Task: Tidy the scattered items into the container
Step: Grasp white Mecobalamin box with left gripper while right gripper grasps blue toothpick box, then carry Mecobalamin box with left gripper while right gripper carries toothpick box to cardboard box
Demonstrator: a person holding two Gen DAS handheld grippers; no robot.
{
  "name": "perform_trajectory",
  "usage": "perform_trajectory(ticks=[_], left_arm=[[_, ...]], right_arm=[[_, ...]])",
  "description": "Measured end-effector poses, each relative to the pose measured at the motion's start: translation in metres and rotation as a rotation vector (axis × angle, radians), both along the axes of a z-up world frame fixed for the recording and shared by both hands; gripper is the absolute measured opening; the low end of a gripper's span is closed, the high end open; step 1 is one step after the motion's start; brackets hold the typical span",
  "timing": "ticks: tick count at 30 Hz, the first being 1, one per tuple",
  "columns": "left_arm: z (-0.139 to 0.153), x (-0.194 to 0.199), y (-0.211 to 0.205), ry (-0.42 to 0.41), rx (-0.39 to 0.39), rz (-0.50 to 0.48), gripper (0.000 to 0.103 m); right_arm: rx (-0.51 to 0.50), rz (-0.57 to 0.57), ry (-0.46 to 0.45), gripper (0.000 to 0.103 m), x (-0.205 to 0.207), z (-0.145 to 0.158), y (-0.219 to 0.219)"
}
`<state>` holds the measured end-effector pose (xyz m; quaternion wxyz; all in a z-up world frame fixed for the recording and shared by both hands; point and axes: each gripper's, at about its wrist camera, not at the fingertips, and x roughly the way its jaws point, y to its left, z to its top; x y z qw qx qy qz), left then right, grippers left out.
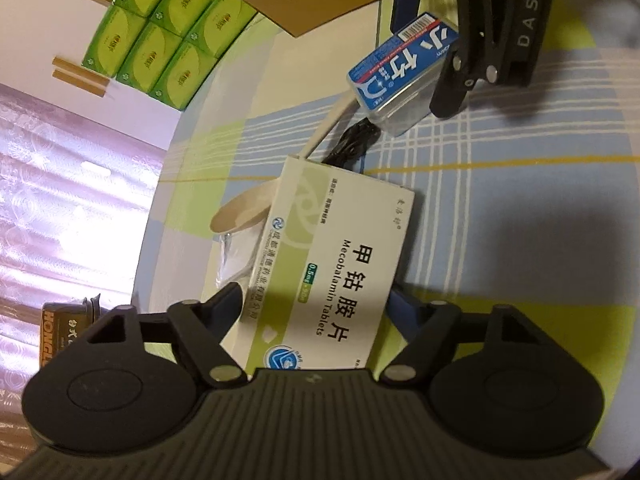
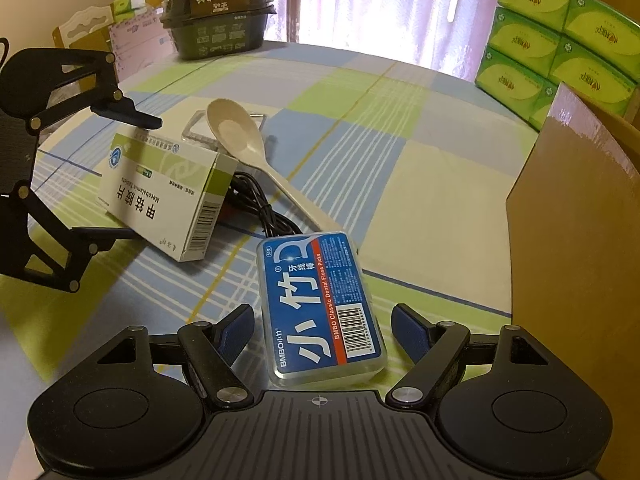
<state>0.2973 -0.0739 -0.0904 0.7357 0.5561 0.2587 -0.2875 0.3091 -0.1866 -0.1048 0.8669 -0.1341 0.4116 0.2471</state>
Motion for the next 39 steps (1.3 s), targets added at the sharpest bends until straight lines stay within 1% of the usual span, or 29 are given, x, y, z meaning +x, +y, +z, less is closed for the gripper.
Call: perform_trajectory(ticks=[2, 3, 4, 6, 10, 12, 14, 19, 23, 25, 27, 28, 30, 33, 35, 37, 39], left_arm=[[0.002, 0.001, 0.0, 0.007, 0.001, 0.006, 0.074], [0.003, 0.001, -0.001, 0.01, 0.001, 0.011, 0.074], [0.004, 0.002, -0.001, 0.016, -0.001, 0.018, 0.074], [0.008, 0.002, -0.001, 0.042, -0.017, 0.044, 0.074], [0.02, -0.002, -0.001, 0.121, -0.046, 0.113, 0.072], [0.027, -0.007, -0.001, 0.182, -0.071, 0.151, 0.072], [0.034, -0.014, -0.001, 0.262, -0.1, 0.198, 0.071], [0.043, -0.038, 0.001, 0.433, -0.208, 0.334, 0.071], [0.044, -0.067, 0.004, 0.568, -0.307, 0.441, 0.068], [0.043, -0.083, 0.004, 0.601, -0.331, 0.462, 0.067], [0.043, -0.098, 0.007, 0.614, -0.341, 0.467, 0.07], [0.043, -0.103, 0.008, 0.612, -0.342, 0.469, 0.074], [0.043, -0.109, 0.009, 0.595, -0.341, 0.477, 0.076], [0.046, -0.108, 0.01, 0.578, -0.362, 0.501, 0.077], [0.047, -0.107, 0.008, 0.541, -0.362, 0.502, 0.079], [0.046, -0.106, 0.006, 0.512, -0.355, 0.501, 0.08], [0.043, -0.102, 0.002, 0.51, -0.359, 0.495, 0.081]], right_arm=[[0.002, -0.003, 0.0, 0.082, 0.0, 0.0, 0.0], [0.002, -0.003, 0.001, 0.078, 0.0, 0.0, 0.0], [0.001, -0.003, 0.003, 0.063, -0.001, 0.0, 0.0], [0.001, -0.003, 0.008, 0.06, -0.002, 0.001, 0.0], [0.01, -0.007, 0.01, 0.059, -0.007, 0.005, -0.002], [0.025, -0.007, 0.02, 0.059, -0.012, 0.009, -0.003], [0.041, -0.005, 0.026, 0.059, -0.021, 0.013, -0.003], [0.063, 0.003, 0.055, 0.059, -0.058, 0.022, -0.007], [0.068, -0.009, 0.076, 0.059, -0.091, 0.025, -0.014], [0.065, -0.015, 0.085, 0.059, -0.109, 0.024, -0.02], [0.061, -0.016, 0.094, 0.059, -0.124, 0.023, -0.026], [0.057, -0.016, 0.094, 0.059, -0.13, 0.023, -0.028], [0.053, -0.023, 0.089, 0.059, -0.14, 0.022, -0.033], [0.051, -0.028, 0.07, 0.06, -0.148, 0.022, -0.037], [0.044, -0.023, 0.054, 0.06, -0.152, 0.02, -0.037], [0.046, -0.026, 0.056, 0.06, -0.154, 0.016, -0.039], [0.044, -0.031, 0.062, 0.06, -0.153, 0.013, -0.04]])
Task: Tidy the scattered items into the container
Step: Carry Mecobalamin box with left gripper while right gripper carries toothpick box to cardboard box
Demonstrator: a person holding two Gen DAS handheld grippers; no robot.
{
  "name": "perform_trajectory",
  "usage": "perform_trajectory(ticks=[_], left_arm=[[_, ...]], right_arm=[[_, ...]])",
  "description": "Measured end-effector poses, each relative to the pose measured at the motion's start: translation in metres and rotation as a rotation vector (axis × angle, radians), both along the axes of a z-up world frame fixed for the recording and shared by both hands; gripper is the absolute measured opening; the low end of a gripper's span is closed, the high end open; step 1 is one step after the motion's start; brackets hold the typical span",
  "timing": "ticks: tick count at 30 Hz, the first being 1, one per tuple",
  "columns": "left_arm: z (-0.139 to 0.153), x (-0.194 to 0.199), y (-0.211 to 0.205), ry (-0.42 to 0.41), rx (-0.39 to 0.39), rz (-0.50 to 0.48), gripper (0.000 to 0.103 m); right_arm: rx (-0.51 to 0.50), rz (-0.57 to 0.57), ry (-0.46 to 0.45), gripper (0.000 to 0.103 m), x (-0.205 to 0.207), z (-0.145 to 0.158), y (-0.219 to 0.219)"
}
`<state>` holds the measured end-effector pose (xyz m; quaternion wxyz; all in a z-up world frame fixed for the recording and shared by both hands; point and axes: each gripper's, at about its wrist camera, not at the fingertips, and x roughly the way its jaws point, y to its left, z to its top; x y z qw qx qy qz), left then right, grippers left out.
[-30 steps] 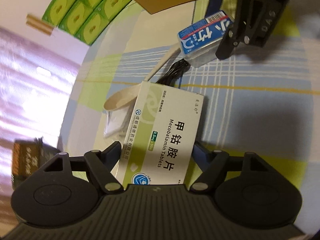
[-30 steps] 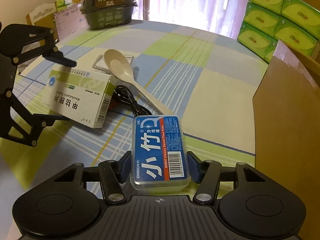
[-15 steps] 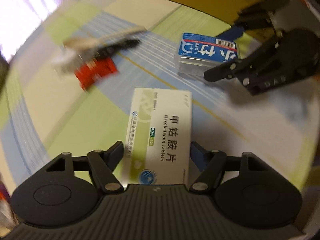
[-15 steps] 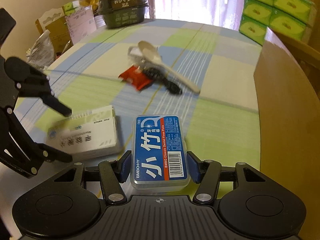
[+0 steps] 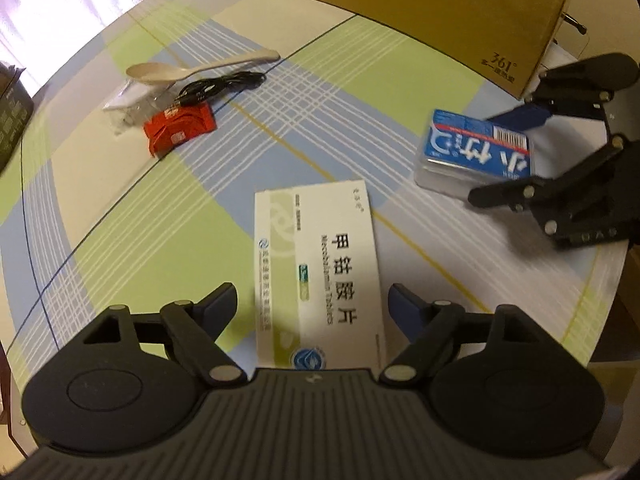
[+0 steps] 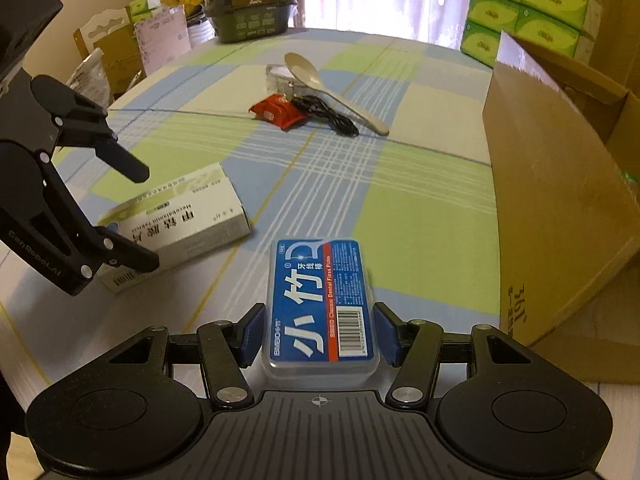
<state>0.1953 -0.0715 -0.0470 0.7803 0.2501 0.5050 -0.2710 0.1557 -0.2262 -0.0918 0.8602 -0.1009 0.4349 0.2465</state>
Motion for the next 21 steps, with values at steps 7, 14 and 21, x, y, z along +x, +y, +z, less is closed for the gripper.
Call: perform_trajectory(ticks=[7, 14, 21], left_arm=[[-0.009, 0.009, 0.001, 0.012, -0.012, 0.003, 0.082], [-0.011, 0.015, 0.002, 0.023, -0.026, 0.009, 0.081], [-0.014, 0.022, 0.0, 0.053, -0.03, 0.037, 0.067]], right_arm=[[0.004, -0.007, -0.011, 0.083, 0.001, -0.006, -0.003], [0.022, -0.033, -0.007, 0.083, 0.004, -0.008, -0.006], [0.023, -0.035, -0.008, 0.082, 0.005, -0.007, -0.006]])
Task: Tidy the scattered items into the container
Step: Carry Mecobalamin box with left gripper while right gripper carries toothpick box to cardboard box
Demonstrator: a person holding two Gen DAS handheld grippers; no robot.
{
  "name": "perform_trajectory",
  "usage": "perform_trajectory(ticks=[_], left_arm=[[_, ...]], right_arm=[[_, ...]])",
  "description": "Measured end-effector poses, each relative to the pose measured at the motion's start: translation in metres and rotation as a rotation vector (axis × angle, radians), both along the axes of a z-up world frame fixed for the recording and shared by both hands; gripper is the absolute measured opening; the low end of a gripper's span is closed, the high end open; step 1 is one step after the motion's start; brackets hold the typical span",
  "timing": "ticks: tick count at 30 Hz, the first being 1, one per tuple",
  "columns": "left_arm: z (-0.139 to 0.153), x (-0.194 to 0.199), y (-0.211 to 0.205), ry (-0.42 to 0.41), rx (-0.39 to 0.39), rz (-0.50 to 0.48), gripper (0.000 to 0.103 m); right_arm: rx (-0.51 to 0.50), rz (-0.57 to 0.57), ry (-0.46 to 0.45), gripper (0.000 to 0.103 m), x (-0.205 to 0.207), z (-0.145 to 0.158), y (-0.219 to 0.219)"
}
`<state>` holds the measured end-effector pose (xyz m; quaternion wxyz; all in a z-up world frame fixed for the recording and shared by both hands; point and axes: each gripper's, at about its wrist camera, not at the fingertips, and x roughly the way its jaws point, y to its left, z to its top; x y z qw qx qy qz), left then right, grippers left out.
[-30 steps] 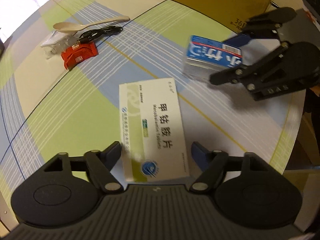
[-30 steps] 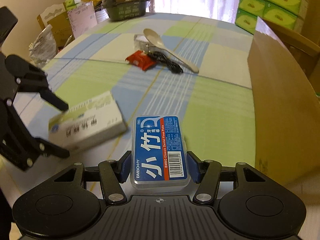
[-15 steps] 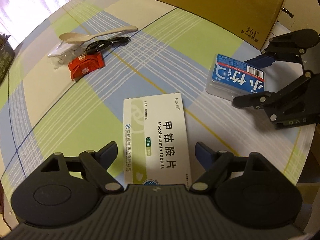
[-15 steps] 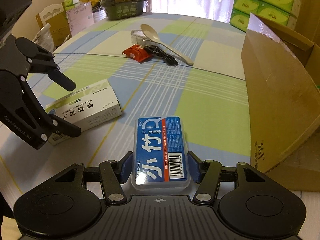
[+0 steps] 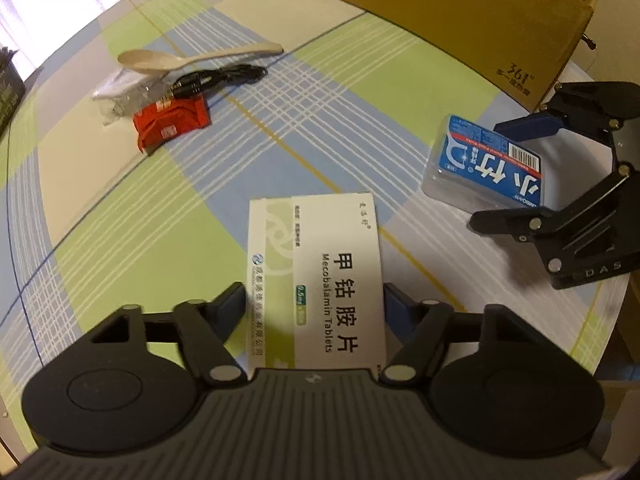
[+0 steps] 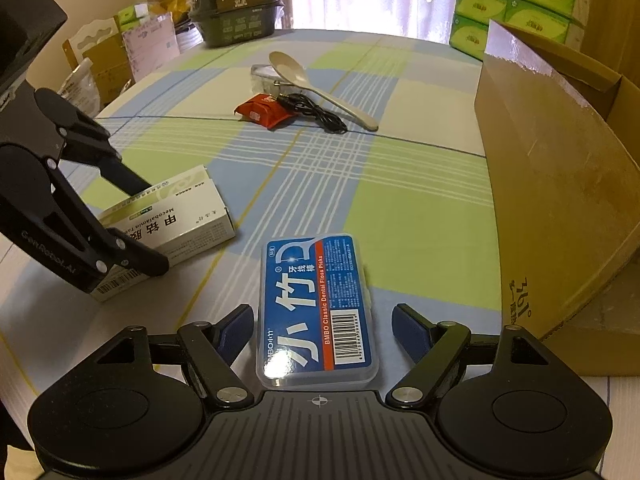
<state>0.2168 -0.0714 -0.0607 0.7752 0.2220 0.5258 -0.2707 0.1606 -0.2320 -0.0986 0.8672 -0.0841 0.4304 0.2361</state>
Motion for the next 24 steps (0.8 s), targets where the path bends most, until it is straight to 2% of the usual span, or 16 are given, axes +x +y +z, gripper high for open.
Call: perform_trajectory(ticks=[3, 5, 7, 14, 24], left_arm=[[0.001, -0.004, 0.0, 0.006, -0.002, 0.01, 0.067], [0.002, -0.008, 0.0, 0.006, -0.005, 0.022, 0.067], [0.004, -0.014, 0.001, 0.004, -0.01, 0.034, 0.067], [0.012, -0.031, 0.009, 0.0, -0.052, 0.09, 0.066], [0.032, -0.046, 0.012, -0.015, -0.081, 0.137, 0.067]], right_arm=[[0.007, -0.009, -0.002, 0.082, -0.001, 0.001, -0.002], [0.01, -0.005, 0.003, 0.066, -0.001, 0.001, -0.002], [0.007, 0.004, 0.007, 0.059, -0.003, 0.001, -0.001], [0.017, 0.007, -0.023, 0.058, -0.014, 0.012, -0.002], [0.032, -0.006, -0.088, 0.058, -0.033, 0.042, -0.005]])
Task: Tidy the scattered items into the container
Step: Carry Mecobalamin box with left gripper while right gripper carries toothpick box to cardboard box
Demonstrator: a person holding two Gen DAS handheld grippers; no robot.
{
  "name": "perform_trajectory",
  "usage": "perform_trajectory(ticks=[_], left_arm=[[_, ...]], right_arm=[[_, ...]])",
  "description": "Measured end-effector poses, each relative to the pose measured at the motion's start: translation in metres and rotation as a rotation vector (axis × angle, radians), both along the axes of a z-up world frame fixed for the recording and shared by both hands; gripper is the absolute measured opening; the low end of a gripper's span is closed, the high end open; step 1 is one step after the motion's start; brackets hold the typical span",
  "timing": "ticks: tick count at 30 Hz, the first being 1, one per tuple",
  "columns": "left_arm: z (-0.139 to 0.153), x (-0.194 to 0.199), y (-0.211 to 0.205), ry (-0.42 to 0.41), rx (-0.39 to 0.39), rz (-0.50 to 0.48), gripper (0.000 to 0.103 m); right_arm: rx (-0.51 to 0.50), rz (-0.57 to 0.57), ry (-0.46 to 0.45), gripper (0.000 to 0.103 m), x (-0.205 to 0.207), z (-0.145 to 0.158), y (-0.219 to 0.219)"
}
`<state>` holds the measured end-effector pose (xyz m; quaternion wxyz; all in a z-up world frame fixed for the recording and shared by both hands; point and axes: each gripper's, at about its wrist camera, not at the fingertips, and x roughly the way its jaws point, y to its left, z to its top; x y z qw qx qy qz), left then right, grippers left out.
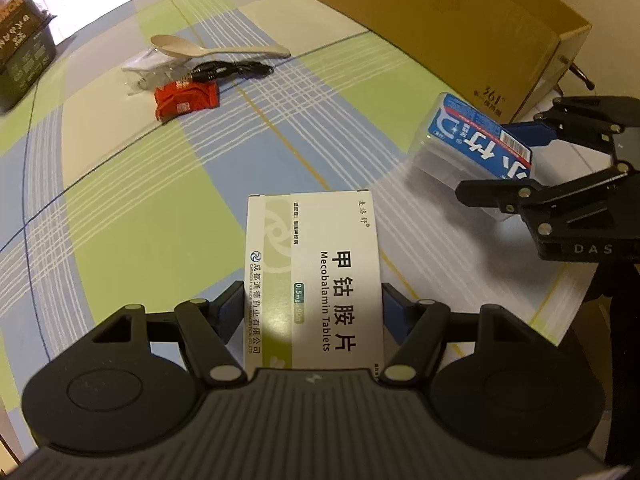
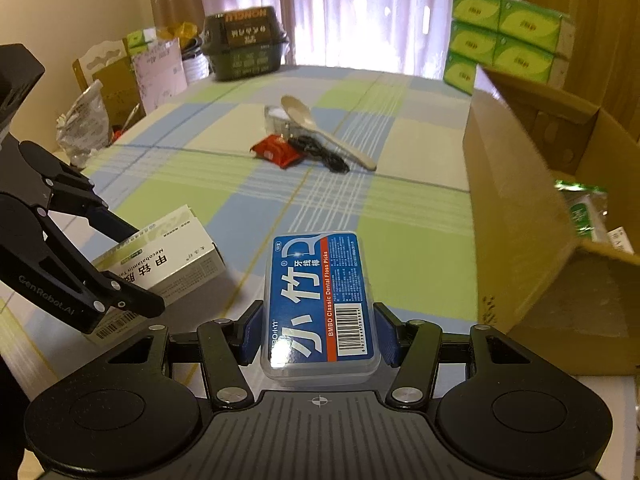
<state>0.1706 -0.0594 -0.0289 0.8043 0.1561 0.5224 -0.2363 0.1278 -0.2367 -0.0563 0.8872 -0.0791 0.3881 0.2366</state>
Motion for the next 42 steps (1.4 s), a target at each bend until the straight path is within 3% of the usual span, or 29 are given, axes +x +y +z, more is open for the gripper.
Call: perform_trajectory(ticks=[13, 28, 35, 42], left_arm=[[0.045, -0.019, -0.028, -0.058, -0.044, 0.072, 0.067], [0.101, -0.01, -0.099, -0.161, -0.086, 0.012, 0.067], [0.12, 0.011, -0.148, -0.177, -0.157, 0.001, 0.067], [0.127, 0.041, -0.192, -0.14, -0.232, 0.014, 0.067]], right_arm=[[0.02, -0.056, -0.109, 0.058, -0.022, 0.052, -0.033], [0.046, -0.182, -0.24, 0.058, -0.003, 0.114, -0.102], [0.016, -0.257, -0.266, 0.058, 0.027, 0.125, -0.142], [-0.002, -0.302, -0.255, 0.058, 0.049, 0.121, -0.176]])
